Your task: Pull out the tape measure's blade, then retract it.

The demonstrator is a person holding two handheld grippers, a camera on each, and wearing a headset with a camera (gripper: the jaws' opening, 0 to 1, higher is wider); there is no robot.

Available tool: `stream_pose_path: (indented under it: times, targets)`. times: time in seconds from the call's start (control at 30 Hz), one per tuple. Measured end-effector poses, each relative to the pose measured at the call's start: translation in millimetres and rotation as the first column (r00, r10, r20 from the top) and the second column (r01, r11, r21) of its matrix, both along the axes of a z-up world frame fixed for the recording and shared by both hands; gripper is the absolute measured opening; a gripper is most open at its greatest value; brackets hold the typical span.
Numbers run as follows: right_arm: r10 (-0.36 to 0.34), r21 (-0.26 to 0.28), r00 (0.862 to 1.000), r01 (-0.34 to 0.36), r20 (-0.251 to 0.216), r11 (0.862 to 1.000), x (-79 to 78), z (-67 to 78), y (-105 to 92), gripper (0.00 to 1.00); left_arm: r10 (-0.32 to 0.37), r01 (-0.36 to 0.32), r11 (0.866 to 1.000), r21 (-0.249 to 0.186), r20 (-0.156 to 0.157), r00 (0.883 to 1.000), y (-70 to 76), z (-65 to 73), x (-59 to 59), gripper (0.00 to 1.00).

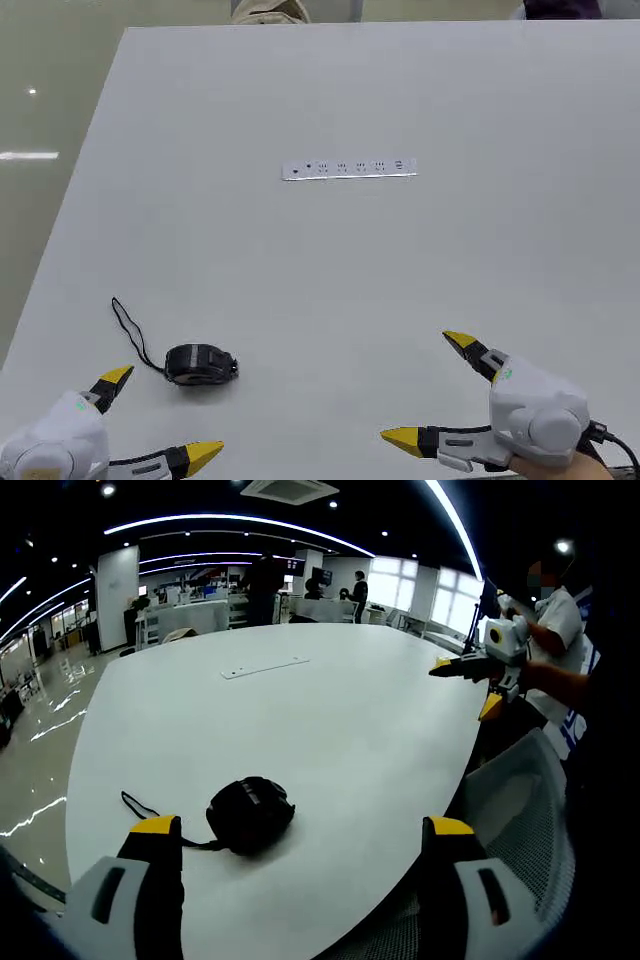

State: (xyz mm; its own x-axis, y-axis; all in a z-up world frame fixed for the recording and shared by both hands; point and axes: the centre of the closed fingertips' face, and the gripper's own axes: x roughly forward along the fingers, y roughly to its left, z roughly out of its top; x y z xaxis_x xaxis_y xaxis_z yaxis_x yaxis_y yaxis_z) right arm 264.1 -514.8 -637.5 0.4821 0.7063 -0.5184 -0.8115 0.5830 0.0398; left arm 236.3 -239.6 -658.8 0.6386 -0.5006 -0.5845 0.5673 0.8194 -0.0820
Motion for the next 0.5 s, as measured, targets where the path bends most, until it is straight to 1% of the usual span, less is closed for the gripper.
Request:
stream_pose_path:
  times: [0.1, 0.13, 0.17, 0.2, 0.27, 0.37, 0.5]
  targets:
    - [0.003, 0.001, 1.0, -0.003, -0.007, 1.0, 0.3, -2.2, -0.9, 0.97, -0.005, 0.005, 1.0, -0.006, 0.014, 1.0, -0.2, 1.2, 1.7, 0.99]
    - [0.003, 0.001, 1.0, -0.003, -0.008, 1.0, 0.4, -2.6, -1.0, 0.97, -0.007, 0.007, 1.0, -0.006, 0.018, 1.0, -0.1, 1.1, 2.2, 0.99]
    - [0.002, 0.002, 1.0, -0.002, -0.009, 1.0, 0.8, -3.0, -1.4, 0.97, -0.005, 0.005, 1.0, 0.001, 0.028, 1.0, 1.1, 1.2, 3.9, 0.99]
    - [0.002, 0.001, 1.0, -0.002, -0.01, 1.0, 0.9, -2.7, -1.5, 0.97, -0.004, 0.004, 1.0, 0.005, 0.028, 1.0, 1.8, 0.6, 4.4, 0.99]
    - [0.006, -0.001, 1.0, -0.006, -0.009, 1.0, 1.2, -3.0, -1.7, 0.97, -0.007, 0.007, 1.0, 0.009, 0.02, 1.0, 2.7, -2.0, 4.7, 0.99]
    - [0.011, 0.008, 1.0, -0.011, -0.001, 1.0, 1.6, -1.3, -0.9, 0.97, -0.016, 0.015, 1.0, 0.013, 0.021, 1.0, 2.1, -2.5, 5.9, 0.99]
    - [0.014, 0.004, 1.0, -0.014, -0.005, 1.0, 1.3, -4.3, -2.3, 0.97, -0.025, 0.024, 1.0, 0.006, 0.014, 1.0, 0.4, -5.1, 5.9, 0.99]
